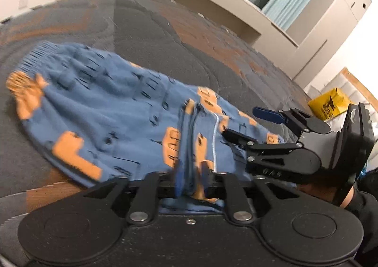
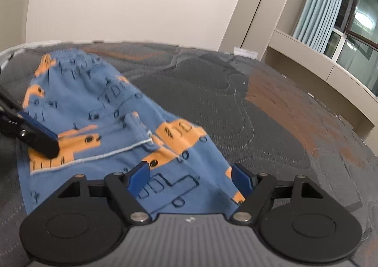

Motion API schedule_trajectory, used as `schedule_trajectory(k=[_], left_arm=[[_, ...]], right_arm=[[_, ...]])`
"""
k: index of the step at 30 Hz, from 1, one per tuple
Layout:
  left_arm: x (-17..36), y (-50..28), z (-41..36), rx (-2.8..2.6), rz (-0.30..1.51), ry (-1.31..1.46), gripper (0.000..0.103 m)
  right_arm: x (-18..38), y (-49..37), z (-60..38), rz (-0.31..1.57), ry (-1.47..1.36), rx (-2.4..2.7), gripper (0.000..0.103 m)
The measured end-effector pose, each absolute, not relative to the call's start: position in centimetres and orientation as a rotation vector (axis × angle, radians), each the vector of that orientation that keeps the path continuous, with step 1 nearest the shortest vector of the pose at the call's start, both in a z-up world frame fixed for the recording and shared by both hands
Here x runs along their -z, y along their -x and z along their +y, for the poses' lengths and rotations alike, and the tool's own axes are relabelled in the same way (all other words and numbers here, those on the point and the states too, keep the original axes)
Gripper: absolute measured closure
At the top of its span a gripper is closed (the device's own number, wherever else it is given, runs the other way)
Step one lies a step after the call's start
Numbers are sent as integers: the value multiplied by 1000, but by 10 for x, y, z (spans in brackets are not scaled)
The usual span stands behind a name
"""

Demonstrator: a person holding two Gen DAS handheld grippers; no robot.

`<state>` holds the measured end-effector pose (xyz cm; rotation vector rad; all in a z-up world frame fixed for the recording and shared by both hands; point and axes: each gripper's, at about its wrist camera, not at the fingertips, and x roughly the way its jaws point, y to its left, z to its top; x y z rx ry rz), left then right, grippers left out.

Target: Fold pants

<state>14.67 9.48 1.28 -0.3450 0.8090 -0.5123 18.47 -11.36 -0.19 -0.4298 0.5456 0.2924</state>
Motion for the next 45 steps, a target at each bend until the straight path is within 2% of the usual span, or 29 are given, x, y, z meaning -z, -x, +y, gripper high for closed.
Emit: schedule_trajectory(k=[1,5,7,10,13,17,20,22,36,38,40,45], left_arm=[[-15,-145,100,495,793,348,49],[-24,-138,133,409,741,401,37],[-25,-135,152,341,713,432,21],[-23,-130,178,205,677,437,16],[-18,-130,199,123,669,449,12],[-14,-135,216,118,649,487,12],[-10,-146,219,146,654,505,18],[-8,-155,219,153,654,507,27],[-14,-174,199,138,663,483,28],[-12,-179,196,140,672,471,35],[-9,-181,194,113,684,456,52],[-9,-179,202,99,689,491,72]], right_arm=[[-3,-186,-113,542,415,-288,23],[-17,-193,-107,488,375,-260,14],[-11,-201,-98,533,379,-283,8],[2,-204,-90,541,408,-267,3],[-5,-197,-94,521,379,-244,3],[-18,-163,-94,443,369,-214,0],[-19,-136,-93,419,299,-213,0],[-16,-125,-93,418,252,-197,0],[10,-115,-65,456,306,-82,0],[11,-117,-66,463,298,-85,0],[12,-118,-67,468,301,-85,0],[12,-117,-66,459,308,-77,0]])
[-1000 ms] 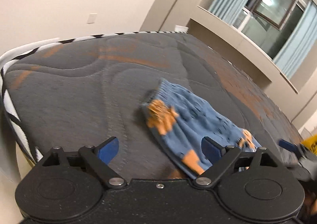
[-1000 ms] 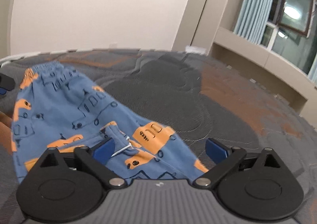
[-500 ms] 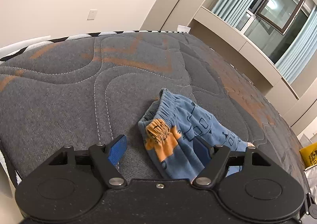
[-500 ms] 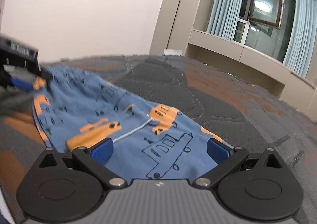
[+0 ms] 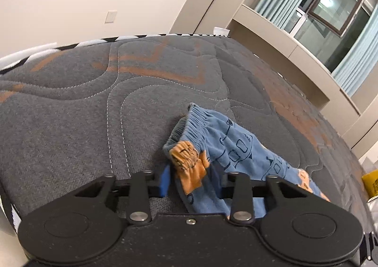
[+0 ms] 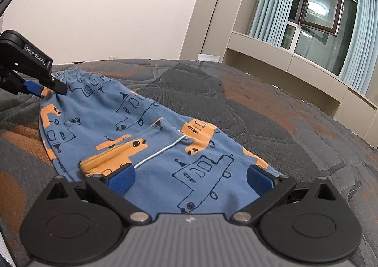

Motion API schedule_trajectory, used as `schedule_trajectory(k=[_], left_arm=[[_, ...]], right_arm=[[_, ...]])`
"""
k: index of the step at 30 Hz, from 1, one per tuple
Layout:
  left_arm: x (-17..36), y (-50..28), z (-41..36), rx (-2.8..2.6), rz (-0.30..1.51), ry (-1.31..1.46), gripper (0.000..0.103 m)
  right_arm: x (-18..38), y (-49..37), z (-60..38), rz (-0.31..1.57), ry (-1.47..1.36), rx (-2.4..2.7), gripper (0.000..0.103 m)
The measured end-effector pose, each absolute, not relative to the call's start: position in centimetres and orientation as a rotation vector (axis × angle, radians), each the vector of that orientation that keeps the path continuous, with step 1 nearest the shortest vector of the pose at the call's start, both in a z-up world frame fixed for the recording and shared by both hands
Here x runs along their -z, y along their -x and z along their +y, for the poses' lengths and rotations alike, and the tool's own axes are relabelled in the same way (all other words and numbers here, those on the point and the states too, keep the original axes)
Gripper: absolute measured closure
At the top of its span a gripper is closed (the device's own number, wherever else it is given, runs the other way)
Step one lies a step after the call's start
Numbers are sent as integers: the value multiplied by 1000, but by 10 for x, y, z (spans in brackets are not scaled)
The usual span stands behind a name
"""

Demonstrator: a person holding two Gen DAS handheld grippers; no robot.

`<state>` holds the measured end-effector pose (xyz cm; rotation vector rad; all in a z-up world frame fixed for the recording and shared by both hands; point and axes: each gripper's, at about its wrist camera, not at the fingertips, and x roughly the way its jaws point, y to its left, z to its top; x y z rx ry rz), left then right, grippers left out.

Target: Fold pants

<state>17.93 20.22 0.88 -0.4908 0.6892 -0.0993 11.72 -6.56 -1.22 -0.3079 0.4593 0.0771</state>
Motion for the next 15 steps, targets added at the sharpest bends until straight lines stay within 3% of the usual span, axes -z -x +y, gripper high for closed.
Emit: schedule_trajectory(k=[4,8,15], left_arm=[[-10,-180,202,112,693,521,88],[-18,-178,196,112,665,524,92],[-61,-167,164,184,571,428,93]], right_arm=[[2,-107,-68,405,256,-113,0],[11,-115,-60,473,288,-133,0],[5,-109,-73,437,215,-112,0]])
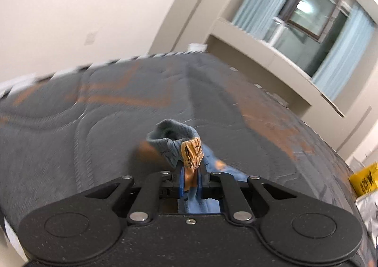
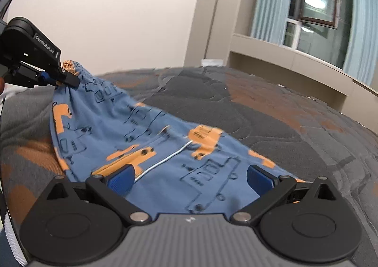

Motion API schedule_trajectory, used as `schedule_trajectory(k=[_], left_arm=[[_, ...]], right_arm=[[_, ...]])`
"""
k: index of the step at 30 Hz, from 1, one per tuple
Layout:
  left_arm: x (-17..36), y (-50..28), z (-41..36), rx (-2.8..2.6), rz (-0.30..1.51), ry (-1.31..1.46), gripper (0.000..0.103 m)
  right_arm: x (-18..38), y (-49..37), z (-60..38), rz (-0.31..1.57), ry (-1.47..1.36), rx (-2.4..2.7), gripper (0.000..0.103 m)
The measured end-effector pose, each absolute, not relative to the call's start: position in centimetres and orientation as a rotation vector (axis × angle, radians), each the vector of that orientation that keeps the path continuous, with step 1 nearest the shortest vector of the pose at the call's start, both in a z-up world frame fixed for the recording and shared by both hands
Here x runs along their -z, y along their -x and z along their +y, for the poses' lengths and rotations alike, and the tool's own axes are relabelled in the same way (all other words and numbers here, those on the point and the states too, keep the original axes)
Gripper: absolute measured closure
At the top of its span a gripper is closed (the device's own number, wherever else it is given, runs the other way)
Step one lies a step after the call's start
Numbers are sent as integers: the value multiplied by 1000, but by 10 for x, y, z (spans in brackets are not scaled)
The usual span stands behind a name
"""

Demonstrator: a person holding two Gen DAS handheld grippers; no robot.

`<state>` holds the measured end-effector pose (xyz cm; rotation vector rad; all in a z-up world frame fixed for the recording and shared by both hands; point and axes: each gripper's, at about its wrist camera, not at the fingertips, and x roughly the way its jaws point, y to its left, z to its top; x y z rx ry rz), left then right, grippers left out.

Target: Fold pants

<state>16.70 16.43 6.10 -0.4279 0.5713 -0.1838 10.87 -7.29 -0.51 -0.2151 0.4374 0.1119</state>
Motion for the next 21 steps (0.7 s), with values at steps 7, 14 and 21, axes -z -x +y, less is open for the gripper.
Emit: schedule_trajectory(k=[7,14,21], left_arm=[[-109,-147,91,342,476,246,93],[-124,-117,-8,521,451,51,93],[-94,-89,-104,656,519,-160,93]], right_arm=[[-4,-75,-139,396,119,37,0],[1,-33,-225,390,59,259,0],[3,-7,-287,405,5,351,0]])
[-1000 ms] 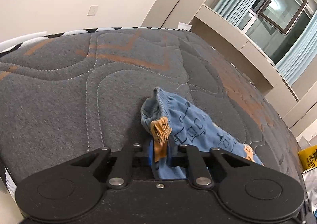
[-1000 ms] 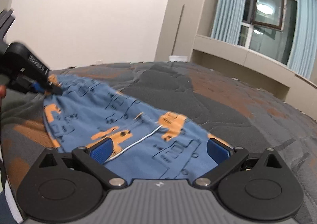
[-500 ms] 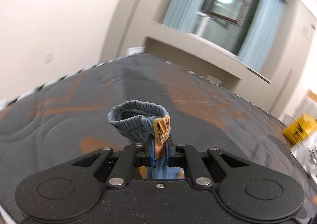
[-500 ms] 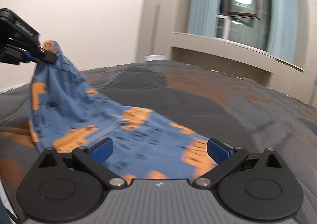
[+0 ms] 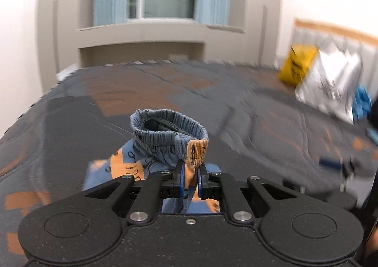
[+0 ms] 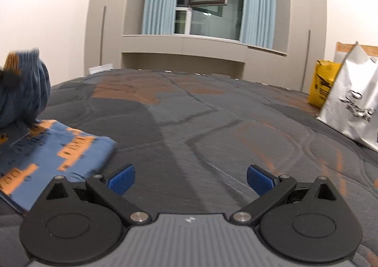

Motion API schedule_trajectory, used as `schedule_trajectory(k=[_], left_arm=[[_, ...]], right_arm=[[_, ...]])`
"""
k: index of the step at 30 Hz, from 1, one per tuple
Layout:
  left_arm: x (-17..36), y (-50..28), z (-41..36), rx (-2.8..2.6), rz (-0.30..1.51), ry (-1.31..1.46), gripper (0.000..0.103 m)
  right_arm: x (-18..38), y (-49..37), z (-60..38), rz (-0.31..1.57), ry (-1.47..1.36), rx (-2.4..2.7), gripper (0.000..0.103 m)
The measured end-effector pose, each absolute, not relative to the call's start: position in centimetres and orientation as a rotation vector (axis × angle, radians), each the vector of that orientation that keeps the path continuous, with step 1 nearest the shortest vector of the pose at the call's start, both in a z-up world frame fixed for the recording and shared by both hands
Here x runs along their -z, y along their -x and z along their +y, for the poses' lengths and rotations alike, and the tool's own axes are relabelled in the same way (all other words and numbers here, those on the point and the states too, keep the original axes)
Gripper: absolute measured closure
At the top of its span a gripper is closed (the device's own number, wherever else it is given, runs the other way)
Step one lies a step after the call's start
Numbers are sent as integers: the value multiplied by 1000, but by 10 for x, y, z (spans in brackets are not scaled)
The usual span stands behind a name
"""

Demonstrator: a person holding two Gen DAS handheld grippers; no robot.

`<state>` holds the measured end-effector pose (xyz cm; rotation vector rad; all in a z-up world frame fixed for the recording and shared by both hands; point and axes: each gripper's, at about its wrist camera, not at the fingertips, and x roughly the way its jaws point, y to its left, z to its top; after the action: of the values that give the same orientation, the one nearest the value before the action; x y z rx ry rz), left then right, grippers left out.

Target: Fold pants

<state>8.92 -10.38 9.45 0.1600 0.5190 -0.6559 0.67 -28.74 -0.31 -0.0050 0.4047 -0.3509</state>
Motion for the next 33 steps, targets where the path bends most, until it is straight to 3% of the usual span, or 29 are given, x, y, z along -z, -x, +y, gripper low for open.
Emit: schedule_trajectory(k=[5,10,13,19,25,33], left_arm=[[-50,-83,-149,710,606,-298,92],[-24,-84,-154,728,661,-337,73],[-30,-85,-138,747,661,-243,37],[-52,-98,-63,605,609,25,14],[-35,-133,-18,387,698,140,11],[-4,-138,9,392,758,162,9]], right_arm=[[3,4,-308,393,-87,321,0],[5,2,-309,412,-89,310,0],[5,-2,-307,426,-80,310,0],[0,-7,-296,414,-107,287,0],[-9,-39,-264,422,-283,83,0],[8,-54,-230,580,-129,139,0]])
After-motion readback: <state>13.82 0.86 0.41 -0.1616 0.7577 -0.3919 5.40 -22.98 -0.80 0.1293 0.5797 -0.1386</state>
